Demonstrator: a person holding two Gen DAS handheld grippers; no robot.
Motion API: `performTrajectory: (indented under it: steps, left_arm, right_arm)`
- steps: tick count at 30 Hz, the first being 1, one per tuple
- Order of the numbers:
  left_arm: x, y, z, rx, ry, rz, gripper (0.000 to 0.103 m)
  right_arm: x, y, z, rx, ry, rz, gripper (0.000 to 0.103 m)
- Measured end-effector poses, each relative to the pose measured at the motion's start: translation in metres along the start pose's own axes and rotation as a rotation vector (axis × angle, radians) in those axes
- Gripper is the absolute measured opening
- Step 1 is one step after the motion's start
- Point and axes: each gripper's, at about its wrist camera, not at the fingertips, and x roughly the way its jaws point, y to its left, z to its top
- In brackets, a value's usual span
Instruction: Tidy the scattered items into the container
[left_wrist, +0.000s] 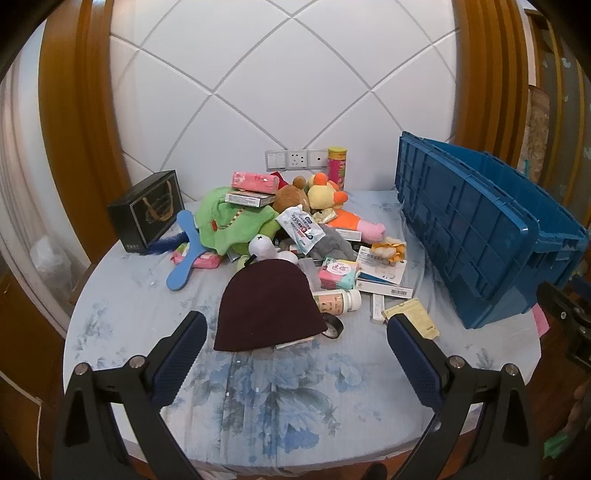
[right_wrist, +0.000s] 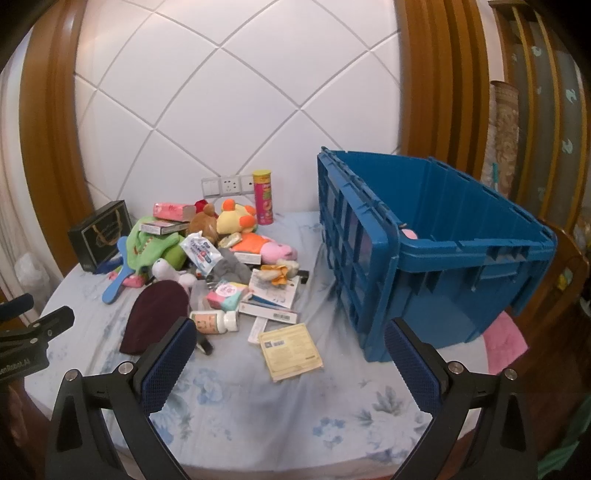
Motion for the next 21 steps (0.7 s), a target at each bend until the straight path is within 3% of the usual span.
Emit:
performTrajectory:
  steps: [21]
  left_arm:
    - [-0.0042, -0.0018, -0.0006, 0.003, -0.009, 0.016, 0.100]
  right_arm:
    - [-0.0023, -0.0023, -0.0060, 0.005, 0.006, -0.003, 0.103]
